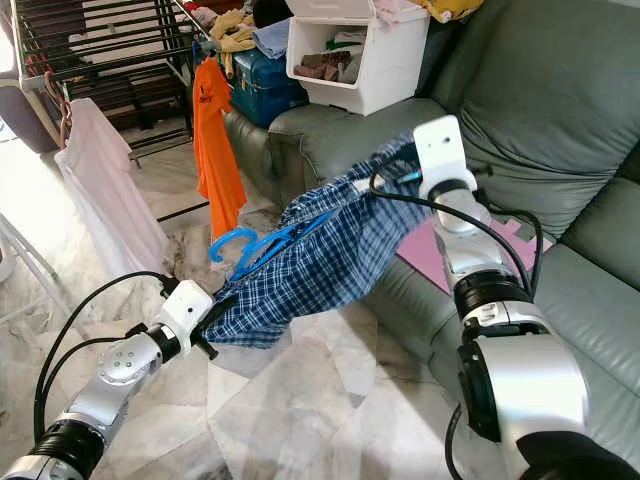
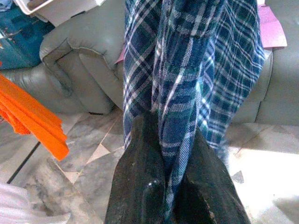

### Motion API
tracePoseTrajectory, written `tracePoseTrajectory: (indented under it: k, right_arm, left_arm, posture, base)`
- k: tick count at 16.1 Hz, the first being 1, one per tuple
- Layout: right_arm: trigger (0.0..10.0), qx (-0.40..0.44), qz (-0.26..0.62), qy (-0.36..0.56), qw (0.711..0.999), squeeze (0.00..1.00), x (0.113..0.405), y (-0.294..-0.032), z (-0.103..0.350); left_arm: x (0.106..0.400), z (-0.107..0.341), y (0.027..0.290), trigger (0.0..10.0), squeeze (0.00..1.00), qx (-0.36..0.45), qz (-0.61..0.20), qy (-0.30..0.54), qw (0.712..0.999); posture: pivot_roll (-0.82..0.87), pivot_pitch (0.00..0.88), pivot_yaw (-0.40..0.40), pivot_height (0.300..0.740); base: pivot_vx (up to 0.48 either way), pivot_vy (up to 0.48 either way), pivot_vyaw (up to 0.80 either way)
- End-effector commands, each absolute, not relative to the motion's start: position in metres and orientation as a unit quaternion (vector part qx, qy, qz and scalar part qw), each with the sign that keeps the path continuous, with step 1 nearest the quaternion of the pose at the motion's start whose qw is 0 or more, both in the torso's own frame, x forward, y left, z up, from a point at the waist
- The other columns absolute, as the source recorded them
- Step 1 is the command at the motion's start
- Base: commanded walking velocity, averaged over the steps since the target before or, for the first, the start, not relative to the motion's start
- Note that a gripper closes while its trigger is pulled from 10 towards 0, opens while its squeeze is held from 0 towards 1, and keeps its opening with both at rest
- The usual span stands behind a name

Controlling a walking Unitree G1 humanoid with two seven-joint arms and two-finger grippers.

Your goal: Hang hanger

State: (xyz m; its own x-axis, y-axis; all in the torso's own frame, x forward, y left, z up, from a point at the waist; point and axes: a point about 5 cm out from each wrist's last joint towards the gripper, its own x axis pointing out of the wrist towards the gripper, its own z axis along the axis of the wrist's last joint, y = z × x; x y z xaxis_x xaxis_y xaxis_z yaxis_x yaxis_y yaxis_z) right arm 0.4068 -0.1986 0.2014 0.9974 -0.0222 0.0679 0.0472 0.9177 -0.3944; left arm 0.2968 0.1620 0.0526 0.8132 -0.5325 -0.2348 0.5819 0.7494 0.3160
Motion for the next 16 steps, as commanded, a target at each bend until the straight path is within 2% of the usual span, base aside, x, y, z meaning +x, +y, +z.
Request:
tracePoseTrajectory:
  k: [1,2,5,6,8,9,10,11,13,14,15,16]
  right_arm:
    - [10.0,-0.188,-0.053,-0.038,0.980,0.00,0.409,-0.212,0.215]
    - [10.0,-0.193,-0.052,-0.026,0.979,0.00,0.408,-0.212,0.210]
    - [10.0,-0.181,-0.070,-0.001,0.981,0.00,0.406,-0.223,0.203]
    - [10.0,-0.159,-0.063,0.000,0.985,0.00,0.408,-0.223,0.208]
    - [10.0,-0.124,-0.024,0.009,0.992,0.00,0.411,-0.210,0.207]
    - [10.0,-0.129,-0.017,0.010,0.991,0.00,0.411,-0.206,0.206]
    - [10.0,-0.091,0.002,0.016,0.996,0.00,0.412,-0.197,0.203]
    - [10.0,-0.074,0.012,0.015,0.997,0.00,0.413,-0.192,0.203]
    - [10.0,-0.142,0.007,-0.005,0.990,0.00,0.413,-0.194,0.210]
    - [10.0,-0.188,-0.014,-0.021,0.982,0.00,0.414,-0.199,0.219]
    - [10.0,-0.207,-0.027,-0.025,0.978,0.00,0.415,-0.205,0.229]
    - [10.0,-0.213,-0.035,-0.029,0.976,0.00,0.416,-0.208,0.233]
  left_arm:
    - [0.294,0.052,0.182,10.0,0.00,0.176,-0.264,0.071,0.946]
    - [0.295,0.055,0.182,10.0,0.00,0.157,-0.256,0.059,0.952]
    - [0.292,0.061,0.176,10.0,0.00,0.131,-0.296,0.035,0.946]
    - [0.293,0.057,0.180,10.0,0.00,0.168,-0.285,0.047,0.943]
    - [0.300,0.054,0.189,10.0,0.00,0.173,-0.227,0.067,0.956]
    - [0.301,0.055,0.187,10.0,0.00,0.152,-0.223,0.062,0.961]
    - [0.303,0.053,0.188,10.0,0.00,0.186,-0.198,0.073,0.960]
    - [0.303,0.051,0.187,10.0,0.00,0.181,-0.192,0.077,0.961]
    - [0.295,0.044,0.174,10.0,0.00,0.189,-0.263,0.080,0.943]
    - [0.288,0.040,0.167,10.0,0.00,0.209,-0.314,0.081,0.922]
    - [0.281,0.037,0.162,10.0,0.00,0.225,-0.362,0.084,0.901]
    - [0.279,0.036,0.162,10.0,0.00,0.228,-0.377,0.086,0.894]
  posture:
    - [-0.09,0.000,0.038,0.740]
    - [-0.09,0.000,0.039,0.740]
    - [-0.09,0.000,0.038,0.740]
    - [-0.09,0.000,0.039,0.740]
    - [-0.09,0.000,0.038,0.740]
    - [-0.09,0.000,0.038,0.740]
    - [-0.09,0.000,0.038,0.740]
    - [-0.09,0.000,0.038,0.740]
    - [-0.10,0.000,0.044,0.740]
    - [-0.10,0.000,0.045,0.740]
    - [-0.10,0.000,0.045,0.740]
    - [-0.10,0.000,0.045,0.740]
  base:
    - [0.000,0.000,0.00]
    - [0.000,0.000,0.00]
    - [0.000,0.000,0.00]
    - [0.000,0.000,0.00]
    - [0.000,0.000,0.00]
    - [0.000,0.000,0.00]
    - [0.000,0.000,0.00]
    - [0.000,0.000,0.00]
    - [0.000,0.000,0.00]
    - [0.000,0.000,0.00]
    - [0.000,0.000,0.00]
    - [0.000,0.000,0.00]
